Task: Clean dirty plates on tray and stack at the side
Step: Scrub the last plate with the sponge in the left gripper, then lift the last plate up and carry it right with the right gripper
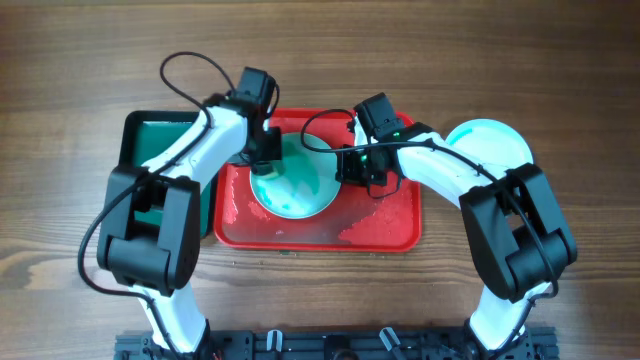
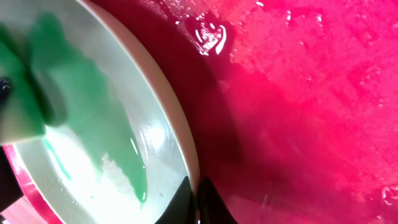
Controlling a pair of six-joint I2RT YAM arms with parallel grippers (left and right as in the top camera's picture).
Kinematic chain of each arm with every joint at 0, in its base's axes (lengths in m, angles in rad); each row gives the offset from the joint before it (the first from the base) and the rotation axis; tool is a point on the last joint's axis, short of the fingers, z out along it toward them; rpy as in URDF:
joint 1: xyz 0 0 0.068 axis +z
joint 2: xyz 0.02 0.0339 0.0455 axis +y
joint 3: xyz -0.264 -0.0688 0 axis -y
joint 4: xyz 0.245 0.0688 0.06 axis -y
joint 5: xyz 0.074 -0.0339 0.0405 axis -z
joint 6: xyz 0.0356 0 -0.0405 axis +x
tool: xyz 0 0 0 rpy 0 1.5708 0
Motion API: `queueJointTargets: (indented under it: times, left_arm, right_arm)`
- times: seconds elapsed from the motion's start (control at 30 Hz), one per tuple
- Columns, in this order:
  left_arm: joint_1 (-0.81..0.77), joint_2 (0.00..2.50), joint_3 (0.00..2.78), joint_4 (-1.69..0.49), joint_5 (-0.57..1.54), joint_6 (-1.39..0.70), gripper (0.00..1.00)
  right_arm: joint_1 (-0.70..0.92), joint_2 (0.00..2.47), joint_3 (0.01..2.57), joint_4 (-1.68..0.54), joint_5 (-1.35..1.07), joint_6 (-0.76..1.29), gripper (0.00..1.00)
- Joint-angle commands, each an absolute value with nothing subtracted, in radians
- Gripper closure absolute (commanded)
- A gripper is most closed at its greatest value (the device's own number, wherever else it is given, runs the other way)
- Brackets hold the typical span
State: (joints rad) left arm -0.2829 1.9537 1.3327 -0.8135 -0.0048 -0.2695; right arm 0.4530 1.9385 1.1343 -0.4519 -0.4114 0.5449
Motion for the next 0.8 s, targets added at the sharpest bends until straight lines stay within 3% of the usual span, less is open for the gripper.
queueJointTargets:
  times: [0.0,0.17,0.3,0.6,0.77]
  left_arm:
    - [-0.205,1.967,1.534,-0.976,-0.169,-0.353,0.96]
    - [-0.191,1.966,1.657,-1.110,-0.165,-0.352,0.96]
    - [-0.192,1.967,1.655,-1.138,-0.067,-0.352,0.96]
    - [-0.196,1.968,1.655,-1.127,0.071,-0.353,0.96]
    - [-0.209,1.968,1.654,-1.114,0.083,-0.353,0.96]
  right_arm:
    - [0.445,1.958,1.124,-0.464,-0.371,0.549,0.96]
    - [0.445,1.915,1.129,-0.504,-0.344,0.502,0.96]
    - [0.446,1.805,1.141,-0.607,-0.184,0.492,0.96]
    - [0.483,1.456,1.142,-0.788,0.337,0.470,0.96]
    - [0.602,1.342,1.142,-0.813,0.617,0.469,0.96]
